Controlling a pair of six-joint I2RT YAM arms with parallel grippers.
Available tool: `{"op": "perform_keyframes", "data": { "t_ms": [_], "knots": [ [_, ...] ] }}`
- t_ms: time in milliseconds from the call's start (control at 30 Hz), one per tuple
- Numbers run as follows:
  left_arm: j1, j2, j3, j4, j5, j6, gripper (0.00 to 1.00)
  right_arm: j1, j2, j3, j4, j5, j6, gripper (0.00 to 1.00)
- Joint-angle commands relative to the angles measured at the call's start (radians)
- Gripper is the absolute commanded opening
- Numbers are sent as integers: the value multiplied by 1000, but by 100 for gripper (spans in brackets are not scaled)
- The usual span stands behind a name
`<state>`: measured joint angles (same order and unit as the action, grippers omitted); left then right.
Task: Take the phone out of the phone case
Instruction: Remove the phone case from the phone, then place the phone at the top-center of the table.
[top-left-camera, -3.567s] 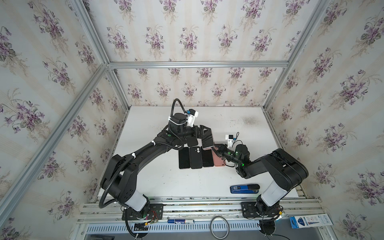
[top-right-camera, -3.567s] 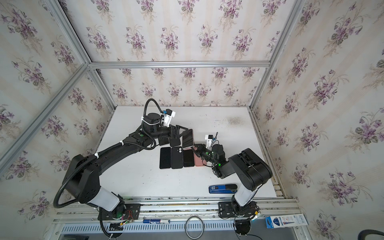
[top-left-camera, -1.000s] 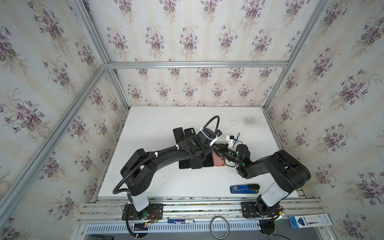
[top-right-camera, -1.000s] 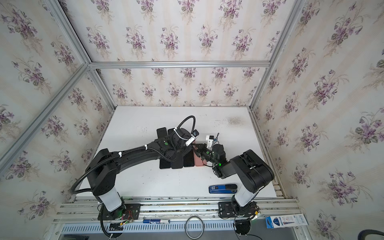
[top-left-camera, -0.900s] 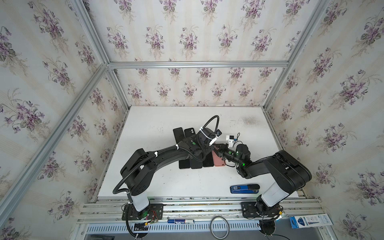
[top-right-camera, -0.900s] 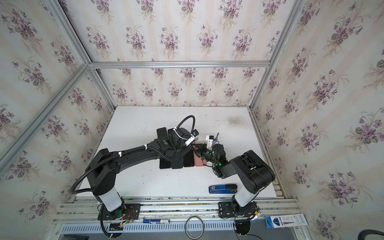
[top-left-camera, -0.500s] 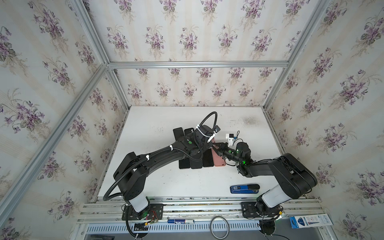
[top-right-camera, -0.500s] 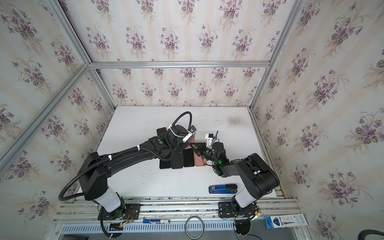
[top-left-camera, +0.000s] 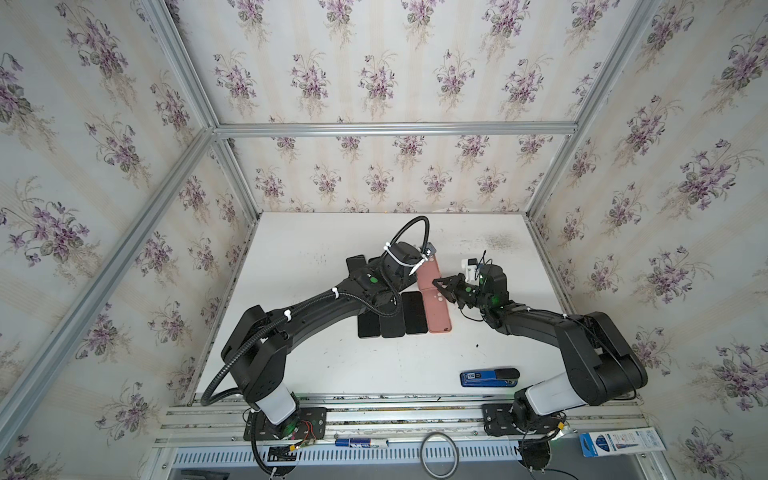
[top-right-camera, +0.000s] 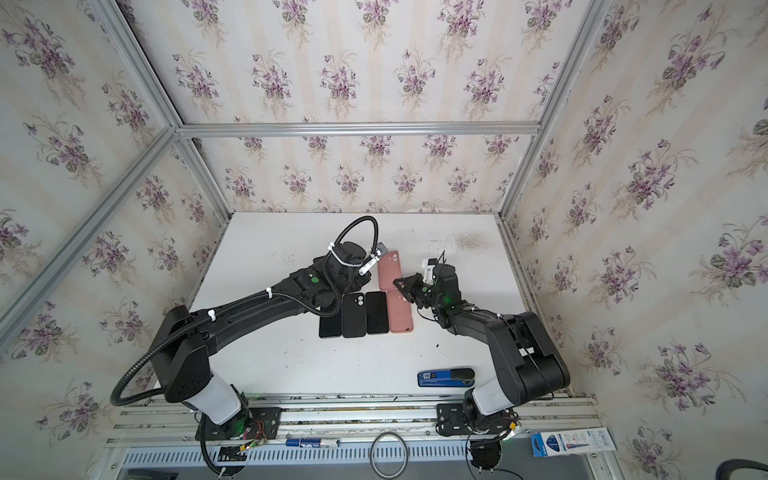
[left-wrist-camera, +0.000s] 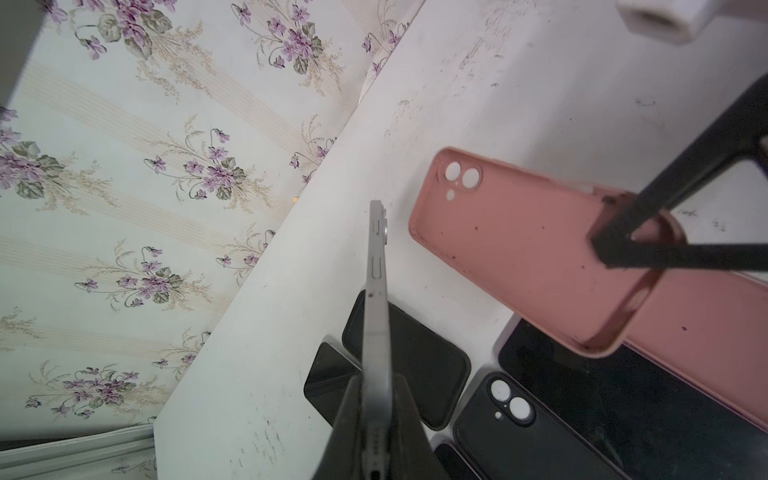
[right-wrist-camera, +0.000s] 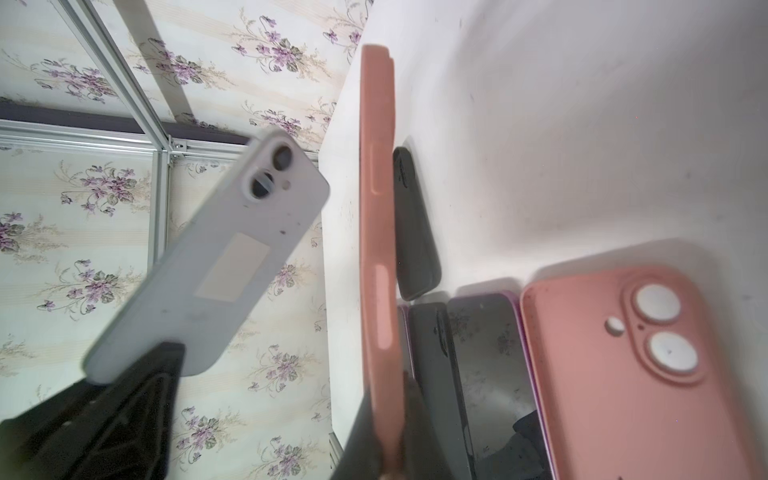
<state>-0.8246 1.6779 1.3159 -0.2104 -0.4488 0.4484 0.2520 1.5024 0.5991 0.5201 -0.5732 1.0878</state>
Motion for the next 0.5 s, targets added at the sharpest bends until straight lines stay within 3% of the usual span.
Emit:
{"op": "perform_keyframes", "data": {
  "t_ms": [0,467],
  "knots": [
    [-2,46,31,65,-52,57,1,-26,3,72,-171,-41,-125,0],
    [-21,293,150,71,-148,164,1,-94,191,242,-257,-125,-211,0]
  ]
}}
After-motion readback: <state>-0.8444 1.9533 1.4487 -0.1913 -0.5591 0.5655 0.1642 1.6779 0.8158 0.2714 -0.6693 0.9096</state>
